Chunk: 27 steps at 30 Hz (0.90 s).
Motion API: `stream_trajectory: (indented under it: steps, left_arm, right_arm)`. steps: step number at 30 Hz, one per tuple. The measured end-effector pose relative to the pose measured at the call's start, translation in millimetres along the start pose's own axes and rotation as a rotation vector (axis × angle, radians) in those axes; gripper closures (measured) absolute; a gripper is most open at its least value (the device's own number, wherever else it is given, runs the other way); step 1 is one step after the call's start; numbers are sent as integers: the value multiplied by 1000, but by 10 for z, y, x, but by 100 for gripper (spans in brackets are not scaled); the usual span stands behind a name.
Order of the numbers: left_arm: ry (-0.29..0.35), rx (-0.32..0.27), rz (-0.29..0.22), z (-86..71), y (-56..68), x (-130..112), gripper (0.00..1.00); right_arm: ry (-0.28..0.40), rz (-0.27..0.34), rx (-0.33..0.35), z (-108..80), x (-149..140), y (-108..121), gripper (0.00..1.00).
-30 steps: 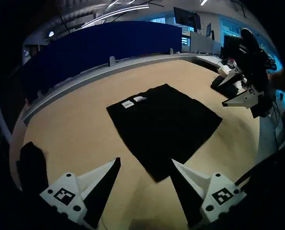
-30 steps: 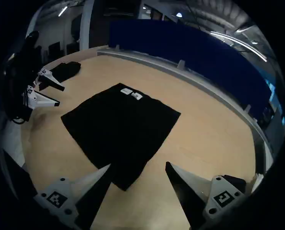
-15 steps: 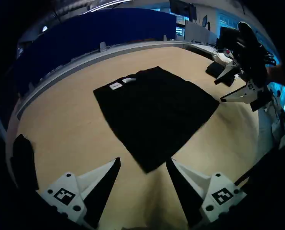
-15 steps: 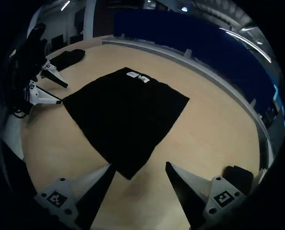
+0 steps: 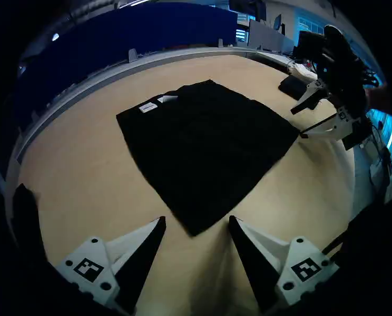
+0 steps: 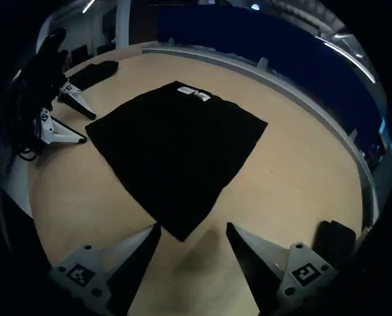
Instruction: Fold towel
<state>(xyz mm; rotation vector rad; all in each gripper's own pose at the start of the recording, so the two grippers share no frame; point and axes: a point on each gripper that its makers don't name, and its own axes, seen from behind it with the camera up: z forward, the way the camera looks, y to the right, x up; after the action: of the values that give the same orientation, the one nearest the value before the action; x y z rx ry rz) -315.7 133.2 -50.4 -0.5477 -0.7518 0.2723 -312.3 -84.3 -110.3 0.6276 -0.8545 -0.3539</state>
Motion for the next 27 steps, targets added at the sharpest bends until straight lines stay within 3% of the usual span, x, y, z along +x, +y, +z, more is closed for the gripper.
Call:
stream_trajectory:
  steps: [13, 17, 21, 27]
  left_arm:
    - [-7, 0, -1, 43, 10, 7, 13]
    - [-12, 6, -4, 45, 12, 3, 13]
    - [-14, 10, -8, 32, 13, -1, 18]
    - [-28, 5, -3, 4, 32, -4, 27]
  right_arm:
    - [-15, -7, 13, 52, -45, -22, 6]
    - [-18, -4, 30, 65, -52, -53, 15]
    - [-20, 3, 50, 68, -55, -93, 26]
    - [-24, 0, 68, 60, -52, -141, 35]
